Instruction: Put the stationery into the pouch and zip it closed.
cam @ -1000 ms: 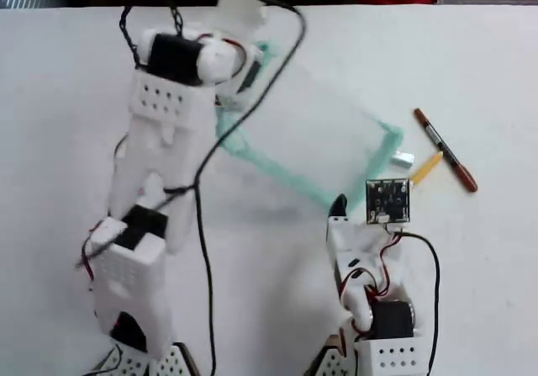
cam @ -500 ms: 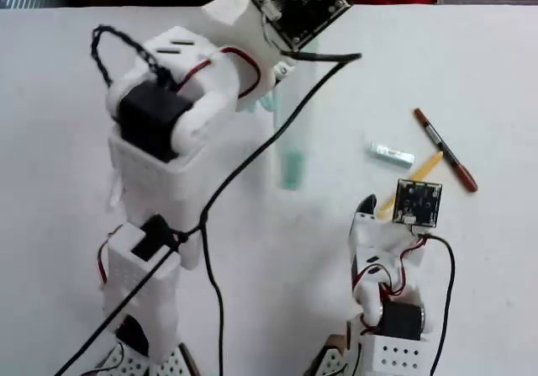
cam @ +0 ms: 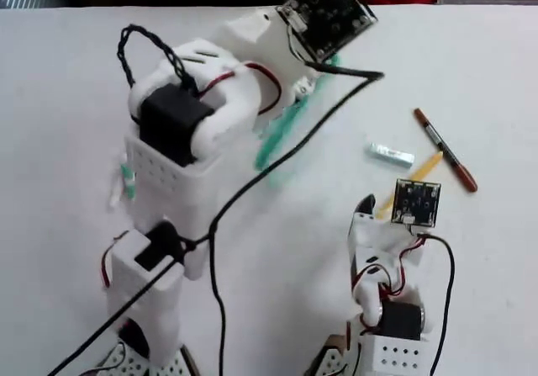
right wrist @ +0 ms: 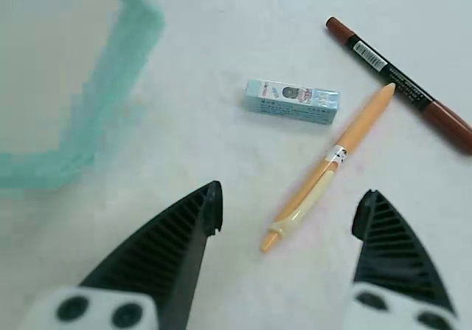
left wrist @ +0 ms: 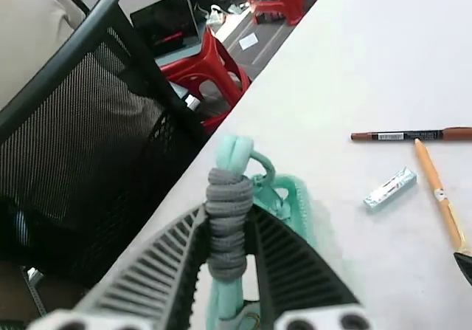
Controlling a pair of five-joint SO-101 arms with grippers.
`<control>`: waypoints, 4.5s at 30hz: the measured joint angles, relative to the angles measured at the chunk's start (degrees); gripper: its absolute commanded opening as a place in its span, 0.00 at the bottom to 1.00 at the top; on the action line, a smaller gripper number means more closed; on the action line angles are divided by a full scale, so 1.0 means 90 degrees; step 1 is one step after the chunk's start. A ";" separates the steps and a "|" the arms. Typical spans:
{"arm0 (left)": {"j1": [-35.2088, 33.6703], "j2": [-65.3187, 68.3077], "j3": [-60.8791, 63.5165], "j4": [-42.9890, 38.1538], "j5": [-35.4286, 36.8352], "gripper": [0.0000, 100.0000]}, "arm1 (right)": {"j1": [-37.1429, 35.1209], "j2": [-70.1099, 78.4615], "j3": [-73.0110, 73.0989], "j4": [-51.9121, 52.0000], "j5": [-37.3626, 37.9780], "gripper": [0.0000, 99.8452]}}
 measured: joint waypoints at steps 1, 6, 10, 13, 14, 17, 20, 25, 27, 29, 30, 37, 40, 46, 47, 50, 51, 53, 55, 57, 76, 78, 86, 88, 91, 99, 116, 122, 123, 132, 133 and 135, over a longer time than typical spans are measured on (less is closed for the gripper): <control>0.0039 -0.0020 0.0000 -0.0078 0.0000 0.02 | 0.0000 0.0000 0.0000 0.0000 0.0000 0.29; 0.0049 -0.0049 0.0000 -0.0264 0.0127 0.02 | 0.0000 0.0000 0.0000 0.0000 0.0000 0.29; 0.0049 -0.0059 0.0000 -0.0137 0.0215 0.02 | 0.0000 0.0000 0.0000 0.0000 0.0000 0.29; 0.0049 -0.0078 0.0000 0.0020 0.0225 0.02 | 0.0000 0.0000 0.0000 0.0000 0.0000 0.29; 0.0000 -0.0078 0.0000 0.0020 0.0225 0.02 | 0.0000 0.0000 0.0000 0.0000 0.0000 0.29; -0.0254 -0.0117 0.0000 0.0020 0.0234 0.02 | 0.0000 0.0000 0.0000 0.0000 0.0000 0.29; -0.0381 -0.0293 0.0020 0.0020 0.0274 0.02 | 0.0000 0.0000 0.0000 0.0000 0.0000 0.29; -0.0371 -0.0625 0.0020 0.0020 0.0283 0.02 | 0.0000 0.0000 0.0000 0.0000 0.0000 0.29; -0.0381 -0.0674 0.0020 0.0020 0.0283 0.02 | 0.0000 0.0000 0.0000 0.0000 0.0000 0.29; -0.0381 -0.0684 0.0020 0.0020 0.0283 0.02 | 0.0000 0.0000 0.0000 0.0000 0.0000 0.29; -0.0381 -0.0684 0.0020 0.0020 0.0283 0.02 | 0.0000 0.0000 0.0000 0.0000 0.0000 0.29; -0.0176 -0.0684 0.0020 0.0020 0.0283 0.02 | 0.0000 0.0000 0.0000 0.0000 0.0000 0.29; -0.0107 -0.0684 0.0020 0.0020 0.0283 0.02 | 0.0000 0.0000 0.0000 0.0000 0.0000 0.29; -0.0117 -0.0684 0.0020 0.0020 0.0283 0.02 | 0.0000 0.0000 0.0000 0.0000 0.0000 0.28; -0.0117 -0.0684 0.0020 0.0020 0.0283 0.02 | 0.0000 0.0000 0.0000 0.0000 0.0000 0.28; -0.0117 -0.0684 0.0020 0.0020 0.0283 0.02 | 0.0000 0.0000 -0.0020 0.0020 0.0000 0.28; -0.0127 -0.0684 0.0020 0.0010 0.0342 0.02 | 0.0000 0.0000 -0.0068 0.0117 0.0000 0.28; -0.0205 -0.0684 0.0020 -0.0010 0.0654 0.02 | 0.0000 0.0000 -0.0313 0.0488 0.0000 0.28; -0.0303 -0.0684 0.0020 -0.0059 0.0928 0.02 | 0.0000 0.0000 -0.0635 0.0928 0.0000 0.28; -0.0313 -0.0684 0.0020 -0.0059 0.0957 0.02 | 0.0000 0.0000 -0.0987 0.1348 0.0000 0.29; 0.0928 -0.1084 0.1504 0.0117 -0.0117 0.08 | -0.0322 0.2383 -0.3175 -0.0059 0.0781 0.28; 0.1045 -0.1377 0.1797 0.0137 -0.0127 0.06 | -0.0293 0.3263 -0.3683 -0.0254 0.0781 0.28; 0.1201 -0.2921 0.3595 0.0137 -0.0830 0.03 | -0.0293 0.6212 -0.6476 0.0117 0.0088 0.28; 0.1201 -0.3194 0.3663 0.0137 -0.0869 0.03 | -0.0342 0.6466 -0.6886 0.0449 0.0049 0.29; 0.1201 -0.3419 0.3712 0.0127 -0.0879 0.03 | -0.0586 0.6525 -0.7072 0.0811 0.0049 0.29; 0.1016 -0.3145 0.3946 -0.0059 -0.0879 0.03 | -0.0615 0.5988 -0.7131 0.2022 0.0049 0.40; -0.0029 -0.2901 0.3956 -0.0947 -0.0479 0.03 | -0.1446 0.6818 -0.7590 0.1582 0.0361 0.34; -0.0938 -0.2335 0.3966 -0.0987 0.0166 0.03 | -0.1368 0.6349 -0.7668 0.2393 0.0361 0.34; -0.0967 -0.2325 0.3966 -0.0899 0.0166 0.03 | -0.1250 0.6222 -0.7668 0.2442 0.0371 0.34; -0.0967 -0.2325 0.3966 0.0020 -0.1368 0.03 | -0.0742 0.5118 -0.7766 0.2598 0.2354 0.40; -0.0967 -0.2325 0.3966 0.0068 -0.1495 0.03 | -0.0742 0.5099 -0.7766 0.2637 0.2549 0.40; -0.1026 -0.2325 0.3966 0.0088 -0.1690 0.03 | -0.0733 0.5109 -0.7766 0.2686 0.2823 0.40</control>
